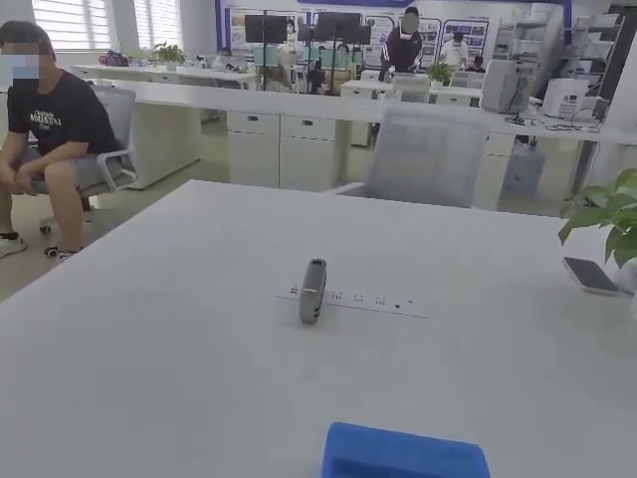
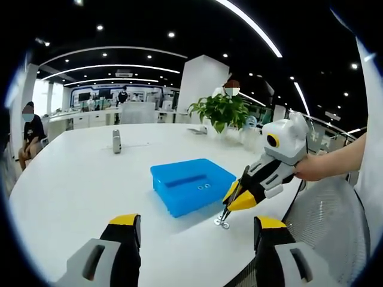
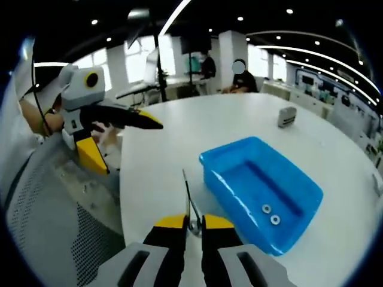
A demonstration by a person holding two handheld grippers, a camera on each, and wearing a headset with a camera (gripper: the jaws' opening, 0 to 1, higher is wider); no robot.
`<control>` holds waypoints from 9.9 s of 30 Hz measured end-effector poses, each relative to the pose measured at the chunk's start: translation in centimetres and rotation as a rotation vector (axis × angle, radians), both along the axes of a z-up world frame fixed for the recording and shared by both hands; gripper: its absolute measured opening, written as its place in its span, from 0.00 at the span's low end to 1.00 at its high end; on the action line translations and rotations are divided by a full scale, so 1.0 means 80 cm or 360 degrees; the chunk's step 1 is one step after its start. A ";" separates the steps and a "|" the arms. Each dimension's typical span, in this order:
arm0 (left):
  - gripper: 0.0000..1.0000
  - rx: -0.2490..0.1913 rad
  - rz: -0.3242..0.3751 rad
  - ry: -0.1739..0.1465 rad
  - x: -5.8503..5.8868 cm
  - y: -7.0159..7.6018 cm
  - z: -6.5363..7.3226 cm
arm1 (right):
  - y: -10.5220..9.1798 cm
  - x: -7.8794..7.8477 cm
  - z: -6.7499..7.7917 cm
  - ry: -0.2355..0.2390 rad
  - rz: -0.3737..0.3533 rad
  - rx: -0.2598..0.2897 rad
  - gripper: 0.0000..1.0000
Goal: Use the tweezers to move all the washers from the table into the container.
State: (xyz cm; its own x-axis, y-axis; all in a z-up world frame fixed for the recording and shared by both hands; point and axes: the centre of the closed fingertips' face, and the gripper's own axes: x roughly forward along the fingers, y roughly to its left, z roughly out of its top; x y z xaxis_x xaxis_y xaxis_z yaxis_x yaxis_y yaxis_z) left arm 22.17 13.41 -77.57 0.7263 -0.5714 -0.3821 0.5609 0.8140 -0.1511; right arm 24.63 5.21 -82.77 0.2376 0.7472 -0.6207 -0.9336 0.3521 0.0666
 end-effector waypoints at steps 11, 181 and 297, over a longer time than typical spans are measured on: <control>0.78 0.0002 -0.0001 -0.0003 0.000 0.000 0.000 | -0.004 0.004 0.006 0.0057 -0.0086 0.0076 0.05; 0.71 0.0058 -0.0050 0.0047 -0.005 -0.002 -0.012 | 0.004 -0.005 0.014 0.0408 -0.0281 0.0294 0.06; 0.71 0.0052 -0.0039 0.0045 -0.004 0.000 -0.011 | 0.029 0.110 0.022 0.0162 -0.0274 0.0143 0.05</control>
State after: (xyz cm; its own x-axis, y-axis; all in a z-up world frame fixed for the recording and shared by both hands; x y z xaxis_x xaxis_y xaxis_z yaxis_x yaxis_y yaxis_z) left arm 21.84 13.44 -78.45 0.7010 -0.5757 -0.4209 0.5765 0.8049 -0.1408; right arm 33.46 7.55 -81.05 0.3063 0.7541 -0.5809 -0.8469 0.4945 0.1954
